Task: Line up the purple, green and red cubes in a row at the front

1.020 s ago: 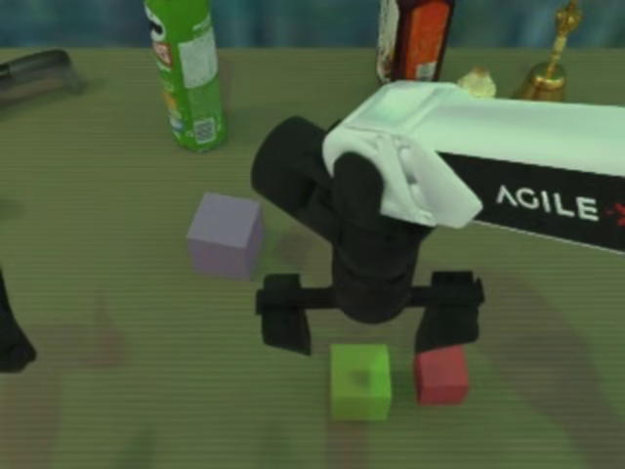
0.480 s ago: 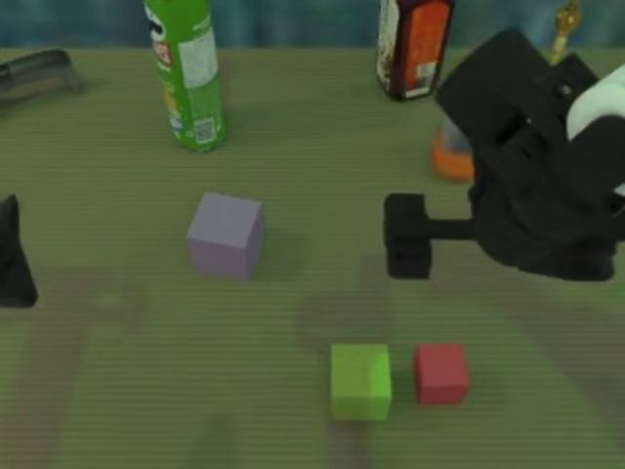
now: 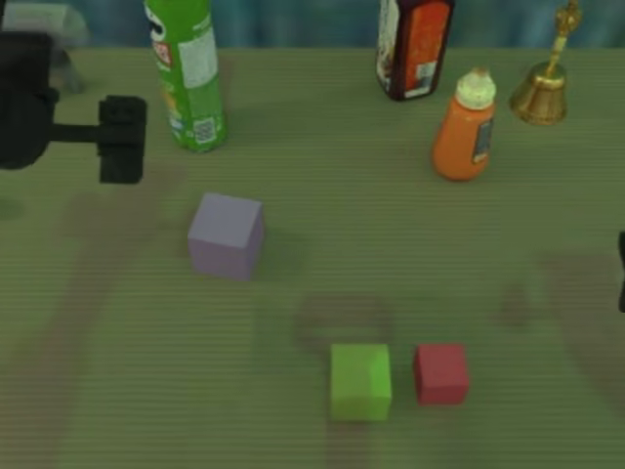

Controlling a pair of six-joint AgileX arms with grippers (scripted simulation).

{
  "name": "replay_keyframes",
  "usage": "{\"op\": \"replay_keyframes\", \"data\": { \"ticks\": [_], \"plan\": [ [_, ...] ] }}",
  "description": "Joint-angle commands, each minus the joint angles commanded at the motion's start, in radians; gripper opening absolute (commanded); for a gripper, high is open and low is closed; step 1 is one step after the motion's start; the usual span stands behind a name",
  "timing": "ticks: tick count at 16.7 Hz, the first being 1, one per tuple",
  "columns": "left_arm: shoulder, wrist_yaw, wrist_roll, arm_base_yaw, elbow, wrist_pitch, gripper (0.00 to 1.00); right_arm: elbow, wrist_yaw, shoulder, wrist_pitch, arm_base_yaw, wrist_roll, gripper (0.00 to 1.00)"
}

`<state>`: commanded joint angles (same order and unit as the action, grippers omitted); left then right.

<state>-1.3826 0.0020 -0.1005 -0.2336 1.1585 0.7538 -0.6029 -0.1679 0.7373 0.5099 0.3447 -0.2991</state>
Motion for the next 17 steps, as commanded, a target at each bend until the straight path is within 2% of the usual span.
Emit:
{"op": "replay_keyframes", "data": {
  "ticks": [3, 9, 13, 17],
  "plan": [
    [-0.291, 0.001, -0.022, -0.057, 0.245, 0.168, 1.0, 0.219, 0.022, -0.27, -0.145, -0.115, 0.114, 1.0],
    [-0.746, 0.003, -0.056, -0.144, 0.647, 0.409, 1.0, 0.514, 0.114, -0.608, -0.4, -0.278, 0.261, 1.0],
    [-0.889, 0.002, -0.067, -0.173, 0.788, 0.485, 1.0, 0.597, 0.162, -0.724, -0.5, -0.33, 0.297, 1.0],
    [-0.903, 0.002, -0.068, -0.176, 0.802, 0.492, 1.0, 0.603, 0.168, -0.737, -0.51, -0.335, 0.299, 1.0]
  ]
}}
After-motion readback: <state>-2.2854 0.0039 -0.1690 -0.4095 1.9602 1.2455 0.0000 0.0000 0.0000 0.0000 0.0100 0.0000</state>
